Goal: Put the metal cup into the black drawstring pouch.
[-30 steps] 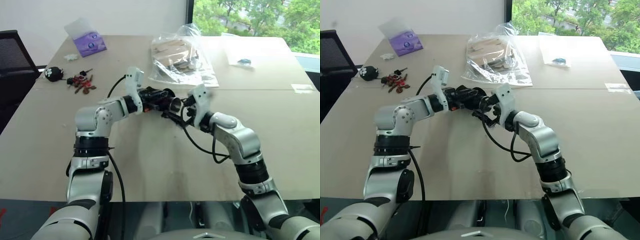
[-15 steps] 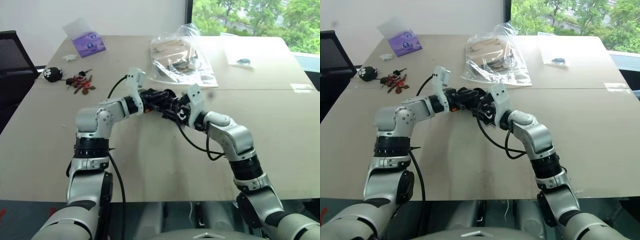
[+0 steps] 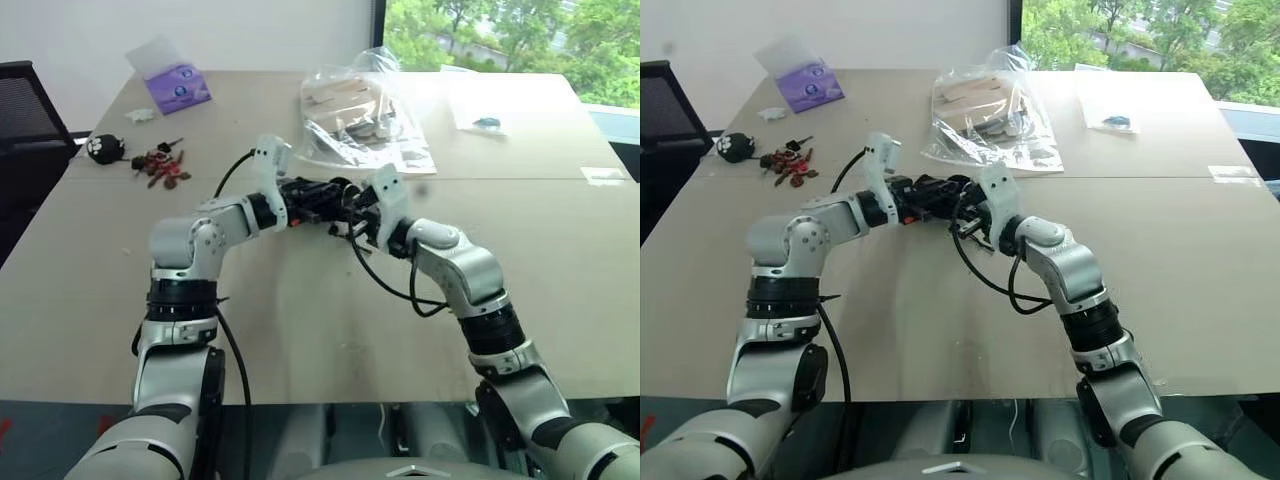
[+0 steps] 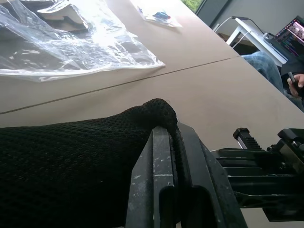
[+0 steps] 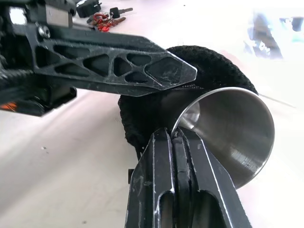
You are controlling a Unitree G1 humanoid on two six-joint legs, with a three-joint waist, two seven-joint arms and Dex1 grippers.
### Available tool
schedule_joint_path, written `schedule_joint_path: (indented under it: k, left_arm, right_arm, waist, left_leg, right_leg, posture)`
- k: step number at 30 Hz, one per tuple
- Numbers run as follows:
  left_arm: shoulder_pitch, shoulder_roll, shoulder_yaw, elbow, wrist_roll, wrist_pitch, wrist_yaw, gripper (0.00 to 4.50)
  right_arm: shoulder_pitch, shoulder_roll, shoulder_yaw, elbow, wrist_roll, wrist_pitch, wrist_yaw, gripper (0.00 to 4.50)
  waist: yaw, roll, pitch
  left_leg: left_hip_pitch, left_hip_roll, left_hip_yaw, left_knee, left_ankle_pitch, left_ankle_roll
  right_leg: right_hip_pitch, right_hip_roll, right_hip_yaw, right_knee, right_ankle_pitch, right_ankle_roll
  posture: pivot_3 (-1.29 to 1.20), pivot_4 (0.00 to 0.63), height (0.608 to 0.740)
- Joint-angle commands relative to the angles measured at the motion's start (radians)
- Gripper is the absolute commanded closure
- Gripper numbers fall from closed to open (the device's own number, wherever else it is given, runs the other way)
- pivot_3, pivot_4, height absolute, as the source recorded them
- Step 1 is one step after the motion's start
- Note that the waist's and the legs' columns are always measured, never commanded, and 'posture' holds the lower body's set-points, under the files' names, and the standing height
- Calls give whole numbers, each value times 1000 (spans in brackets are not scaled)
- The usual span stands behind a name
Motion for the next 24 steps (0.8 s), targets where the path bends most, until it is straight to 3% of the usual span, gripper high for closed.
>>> schedule_joint_path:
  k: [1,5,12,15,18,20,22,23,24]
  left_arm:
    - [-1,-1,15,-67,-40,13,-4,4500]
    - [4,-5,15,-100,-68,41,-3,4500]
    - [38,15,34,-93,-49,22,22,4500]
    - [33,34,29,-50,-12,-19,39,4500]
    - [28,42,32,-27,3,-44,48,4500]
    - [29,45,33,-27,10,-54,55,4500]
    - [27,42,40,-23,11,-60,62,4500]
    - [23,40,45,-20,10,-62,67,4500]
    - [18,38,51,-15,7,-64,71,4500]
  right_arm:
    - [-53,-33,122,29,-85,-152,90,4453]
    - [-108,-51,225,178,-196,-316,136,4453]
    - [-146,-44,165,272,-214,-399,140,4453]
    - [-101,-77,97,151,-148,-343,182,3652]
    - [-65,-98,15,-21,-71,-204,176,2094]
    - [-47,-110,-30,-136,12,-81,197,1290]
    - [-35,-115,-110,-229,109,22,189,1290]
    - [-20,-137,-131,-279,151,60,209,598]
    - [-4,-159,-138,-317,166,84,217,309]
  waist:
    - [-2,0,0]
    - [-2,0,0]
    - [0,0,0]
    - [2,0,0]
    - [3,0,0]
    - [4,0,0]
    - [3,0,0]
    - [4,0,0]
    - [4,0,0]
  left_leg:
    - [0,0,0,0,0,0]
    - [0,0,0,0,0,0]
    - [0,0,0,0,0,0]
    - [0,0,0,0,0,0]
    - [0,0,-1,0,0,0]
    - [-1,0,-1,0,0,0]
    - [-1,0,-1,0,0,0]
    - [-1,0,-1,0,0,0]
    - [-1,0,-1,0,0,0]
  right_leg:
    - [0,0,0,0,0,0]
    - [0,0,0,0,0,0]
    - [0,0,0,0,0,0]
    - [0,0,-1,0,0,0]
    - [0,-1,-1,0,0,0]
    - [0,-1,-1,0,0,0]
    - [0,-1,-1,0,0,0]
    - [0,-1,-1,0,0,0]
    - [0,-1,-1,0,0,0]
  posture:
    - [0,150,740]
    - [0,150,740]
    - [0,150,740]
    - [0,150,740]
    - [0,150,740]
    - [0,150,740]
    - [0,150,740]
    - [0,150,740]
    - [0,150,740]
